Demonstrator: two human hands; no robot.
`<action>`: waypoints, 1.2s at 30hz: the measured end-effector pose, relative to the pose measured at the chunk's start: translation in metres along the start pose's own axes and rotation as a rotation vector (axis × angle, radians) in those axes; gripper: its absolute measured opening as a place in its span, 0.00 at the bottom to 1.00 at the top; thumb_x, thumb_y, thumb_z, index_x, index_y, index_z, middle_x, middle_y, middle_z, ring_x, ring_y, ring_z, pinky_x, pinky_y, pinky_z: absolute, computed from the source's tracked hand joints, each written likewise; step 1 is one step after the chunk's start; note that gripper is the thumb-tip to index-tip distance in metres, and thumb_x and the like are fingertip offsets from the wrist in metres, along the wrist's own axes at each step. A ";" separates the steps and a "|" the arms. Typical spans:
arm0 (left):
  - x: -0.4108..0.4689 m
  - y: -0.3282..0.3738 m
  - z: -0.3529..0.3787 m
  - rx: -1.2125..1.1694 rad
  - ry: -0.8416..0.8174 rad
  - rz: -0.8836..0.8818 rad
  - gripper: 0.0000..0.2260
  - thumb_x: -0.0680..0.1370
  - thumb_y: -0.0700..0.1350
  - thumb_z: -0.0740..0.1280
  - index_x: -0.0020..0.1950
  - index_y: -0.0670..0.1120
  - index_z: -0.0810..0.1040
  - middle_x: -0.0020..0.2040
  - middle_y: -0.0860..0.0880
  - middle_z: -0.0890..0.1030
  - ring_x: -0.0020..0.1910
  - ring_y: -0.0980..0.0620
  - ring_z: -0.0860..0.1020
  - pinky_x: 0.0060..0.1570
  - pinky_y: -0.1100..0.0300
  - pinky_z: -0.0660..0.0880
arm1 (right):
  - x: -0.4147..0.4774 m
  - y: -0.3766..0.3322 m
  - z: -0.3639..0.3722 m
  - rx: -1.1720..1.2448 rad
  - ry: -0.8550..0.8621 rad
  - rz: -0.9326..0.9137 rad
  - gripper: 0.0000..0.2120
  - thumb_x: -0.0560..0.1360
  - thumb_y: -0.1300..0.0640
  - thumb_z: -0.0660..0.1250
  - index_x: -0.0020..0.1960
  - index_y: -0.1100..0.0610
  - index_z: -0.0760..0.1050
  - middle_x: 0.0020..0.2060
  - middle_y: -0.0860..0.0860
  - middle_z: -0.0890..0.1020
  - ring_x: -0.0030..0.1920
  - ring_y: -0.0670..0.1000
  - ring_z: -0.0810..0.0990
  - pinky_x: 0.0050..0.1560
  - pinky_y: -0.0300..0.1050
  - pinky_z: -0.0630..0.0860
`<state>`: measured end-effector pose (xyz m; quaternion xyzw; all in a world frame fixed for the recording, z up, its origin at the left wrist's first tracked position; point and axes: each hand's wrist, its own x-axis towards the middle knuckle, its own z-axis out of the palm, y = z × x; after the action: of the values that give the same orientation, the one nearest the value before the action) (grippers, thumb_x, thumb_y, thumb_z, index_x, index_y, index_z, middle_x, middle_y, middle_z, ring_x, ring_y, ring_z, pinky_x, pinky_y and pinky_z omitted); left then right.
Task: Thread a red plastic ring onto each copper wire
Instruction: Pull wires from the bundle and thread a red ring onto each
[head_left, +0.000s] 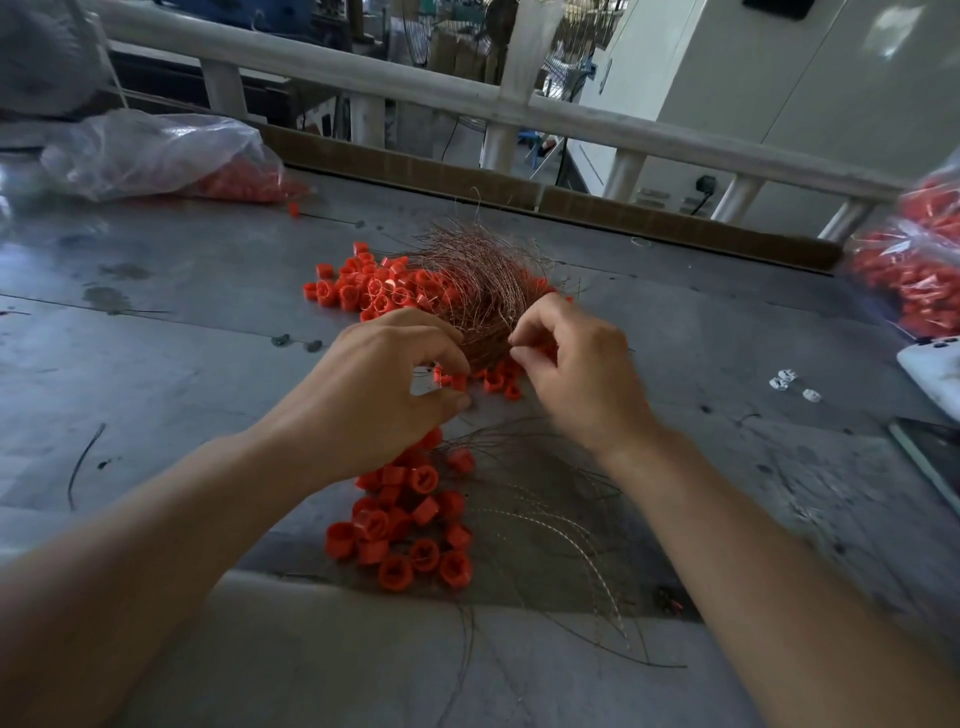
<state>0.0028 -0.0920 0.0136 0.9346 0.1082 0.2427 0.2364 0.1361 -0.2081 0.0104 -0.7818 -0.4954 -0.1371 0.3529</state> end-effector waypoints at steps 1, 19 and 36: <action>0.000 0.000 0.000 0.003 -0.010 0.003 0.08 0.70 0.45 0.72 0.48 0.49 0.82 0.53 0.59 0.73 0.51 0.63 0.69 0.49 0.85 0.56 | 0.000 0.000 0.000 0.011 0.018 0.014 0.05 0.69 0.68 0.69 0.43 0.61 0.75 0.37 0.48 0.77 0.36 0.41 0.71 0.40 0.25 0.67; -0.004 0.003 -0.006 -0.098 0.090 0.095 0.08 0.69 0.48 0.73 0.47 0.54 0.80 0.52 0.61 0.74 0.45 0.69 0.71 0.48 0.76 0.66 | -0.007 -0.017 -0.029 0.491 0.183 0.055 0.12 0.71 0.66 0.69 0.42 0.48 0.74 0.38 0.44 0.79 0.40 0.42 0.79 0.45 0.35 0.75; -0.008 0.016 -0.019 -1.203 -0.028 0.113 0.14 0.61 0.49 0.76 0.43 0.44 0.84 0.40 0.46 0.84 0.40 0.51 0.82 0.41 0.63 0.78 | -0.021 -0.048 -0.030 0.670 -0.151 -0.125 0.10 0.77 0.61 0.57 0.56 0.53 0.70 0.46 0.41 0.76 0.48 0.36 0.76 0.46 0.29 0.71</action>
<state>-0.0127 -0.1009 0.0329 0.6443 -0.1009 0.2610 0.7118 0.0884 -0.2298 0.0399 -0.5985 -0.5847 0.0699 0.5431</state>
